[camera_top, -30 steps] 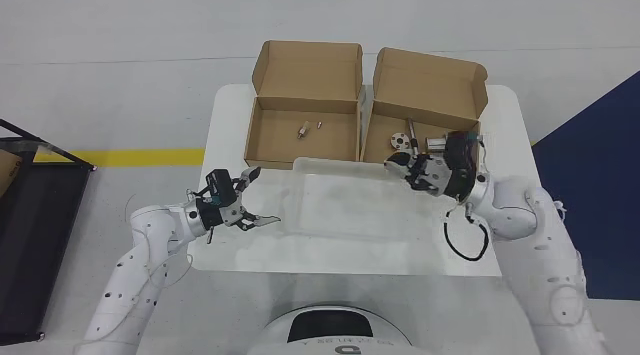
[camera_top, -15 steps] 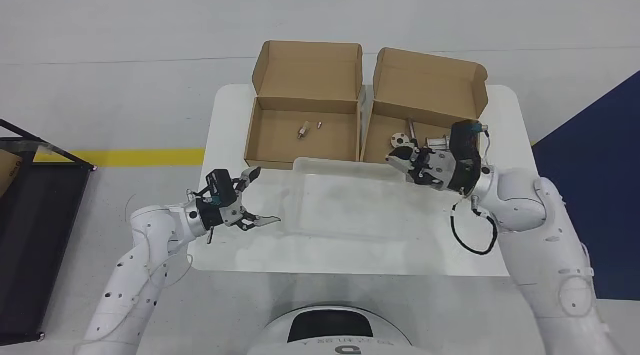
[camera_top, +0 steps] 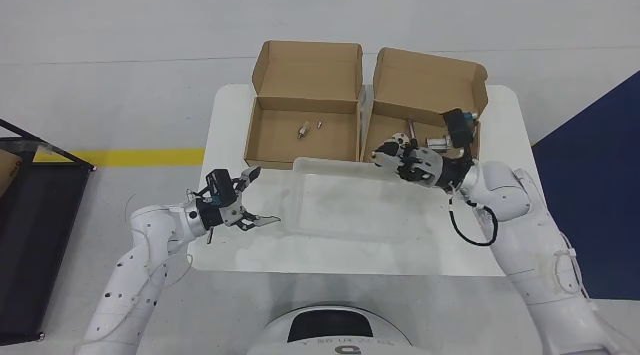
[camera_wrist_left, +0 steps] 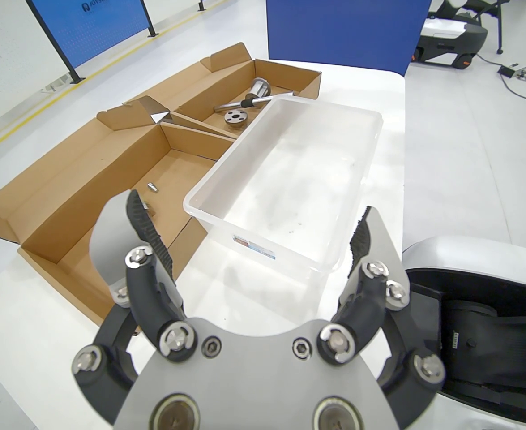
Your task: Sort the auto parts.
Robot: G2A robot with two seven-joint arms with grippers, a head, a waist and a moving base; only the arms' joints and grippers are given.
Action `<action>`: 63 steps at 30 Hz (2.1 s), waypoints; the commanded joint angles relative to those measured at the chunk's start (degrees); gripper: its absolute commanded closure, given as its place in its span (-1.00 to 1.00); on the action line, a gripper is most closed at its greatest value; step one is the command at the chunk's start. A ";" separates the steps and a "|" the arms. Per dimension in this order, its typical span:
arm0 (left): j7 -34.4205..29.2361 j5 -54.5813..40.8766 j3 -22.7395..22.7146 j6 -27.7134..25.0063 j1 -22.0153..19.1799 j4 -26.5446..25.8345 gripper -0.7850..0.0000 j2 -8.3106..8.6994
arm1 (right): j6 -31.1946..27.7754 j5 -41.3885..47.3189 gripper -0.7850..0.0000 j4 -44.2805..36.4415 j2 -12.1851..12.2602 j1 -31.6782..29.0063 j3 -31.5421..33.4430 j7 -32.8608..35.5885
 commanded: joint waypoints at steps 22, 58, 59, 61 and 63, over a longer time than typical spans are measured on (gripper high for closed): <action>0.00 0.00 0.00 0.00 0.00 0.01 -1.00 0.00 | 0.00 0.13 1.00 0.00 0.00 0.00 0.00 0.02; 0.00 0.00 0.00 0.00 0.00 0.01 -1.00 0.00 | 28.57 67.12 1.00 27.51 -2.50 22.69 -8.75 37.46; 0.00 0.00 0.00 0.00 0.00 0.01 -1.00 0.00 | 28.80 67.24 1.00 27.51 -2.67 22.61 -8.38 37.69; 0.00 0.00 0.00 0.00 0.00 0.01 -1.00 0.00 | 28.66 66.66 1.00 27.17 -2.98 22.36 -7.63 37.55; 0.00 0.00 0.00 0.00 0.00 0.01 -1.00 0.00 | 26.81 64.68 1.00 26.50 -3.19 21.83 -6.56 35.70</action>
